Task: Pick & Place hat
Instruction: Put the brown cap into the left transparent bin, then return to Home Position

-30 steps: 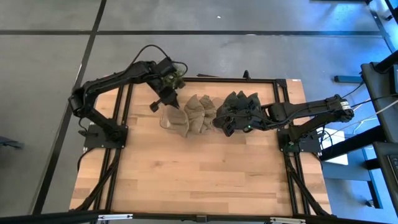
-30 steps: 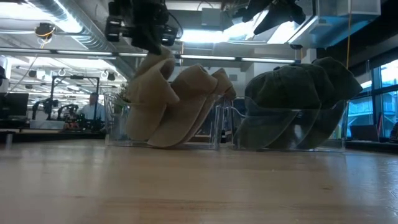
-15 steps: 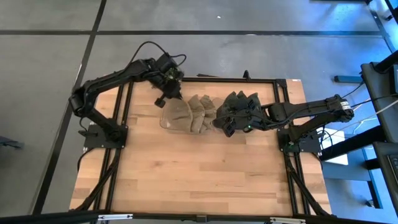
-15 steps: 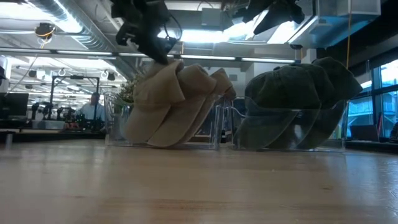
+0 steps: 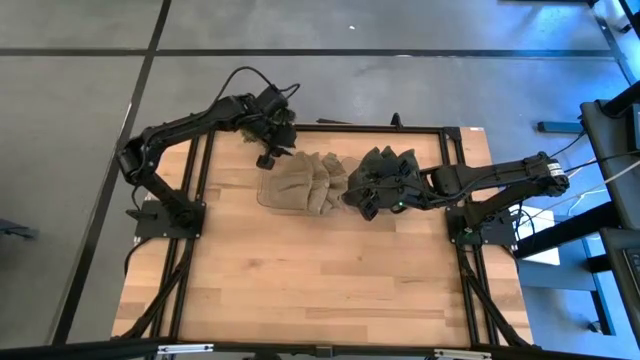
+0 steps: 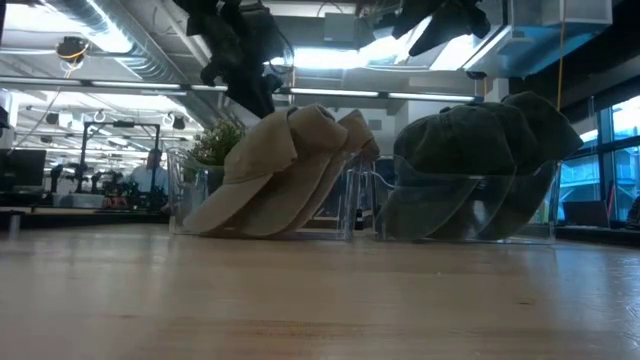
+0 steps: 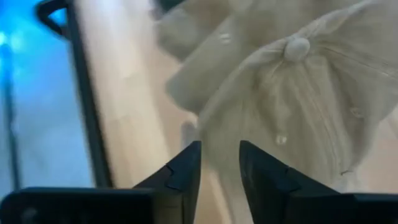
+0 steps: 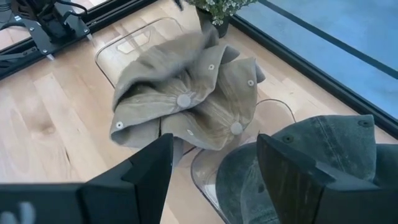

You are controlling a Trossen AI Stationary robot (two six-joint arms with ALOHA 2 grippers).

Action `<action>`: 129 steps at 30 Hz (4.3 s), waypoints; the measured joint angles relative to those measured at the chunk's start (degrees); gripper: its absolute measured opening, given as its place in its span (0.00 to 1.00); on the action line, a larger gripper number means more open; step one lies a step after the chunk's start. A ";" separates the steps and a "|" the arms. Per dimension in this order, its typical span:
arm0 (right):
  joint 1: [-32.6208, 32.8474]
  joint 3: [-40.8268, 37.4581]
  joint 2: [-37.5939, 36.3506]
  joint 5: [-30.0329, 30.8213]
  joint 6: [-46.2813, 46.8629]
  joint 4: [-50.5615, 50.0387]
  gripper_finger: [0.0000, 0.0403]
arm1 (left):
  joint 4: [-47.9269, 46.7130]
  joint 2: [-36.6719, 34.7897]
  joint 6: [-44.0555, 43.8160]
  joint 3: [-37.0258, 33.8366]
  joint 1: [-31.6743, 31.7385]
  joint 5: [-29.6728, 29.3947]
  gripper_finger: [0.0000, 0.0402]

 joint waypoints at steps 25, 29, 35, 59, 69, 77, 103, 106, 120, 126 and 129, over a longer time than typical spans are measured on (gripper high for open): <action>5.04 -7.70 -7.83 0.51 -4.17 -2.81 0.58 | 12.62 -32.80 -41.28 -11.57 -4.00 13.26 0.34; 7.59 -16.35 -18.01 -2.17 -5.59 5.98 0.58 | 25.93 -45.29 -52.76 -22.43 -9.15 4.88 0.34; 9.95 -25.51 -32.62 -9.10 -11.65 17.65 0.58 | 41.72 -60.26 -63.52 -38.15 -18.02 -6.71 0.34; 10.73 -59.55 -64.71 -27.80 -20.25 46.83 0.58 | 59.79 -72.14 -64.79 -66.41 -34.42 -28.56 0.35; 10.73 -67.53 -74.16 -28.96 -20.29 50.17 0.58 | 59.79 -83.58 -64.35 -71.97 -34.40 -28.69 0.35; 10.71 -71.12 -77.90 -28.59 -20.71 52.67 0.58 | 59.78 -89.17 -67.21 -78.06 -34.40 -29.98 0.35; 10.69 -73.94 -77.75 -15.36 -26.66 48.48 0.58 | 54.07 -89.21 -61.49 -78.44 -34.40 -36.25 0.34; 10.67 -73.94 -77.78 -14.90 -27.12 48.43 0.58 | 54.09 -89.21 -58.12 -78.44 -34.41 -36.27 0.34; 10.61 -73.94 -73.58 -15.53 -39.07 48.31 0.58 | 54.11 -89.21 -53.20 -78.44 -34.40 -36.16 0.33; 8.13 -73.94 -73.64 -13.61 -37.21 48.48 0.58 | 54.11 -89.21 -52.39 -78.44 -34.42 -36.20 0.33; 7.05 -73.94 -73.66 -13.60 -37.24 48.58 0.58 | 54.12 -89.21 -50.89 -78.44 -34.41 -36.22 0.33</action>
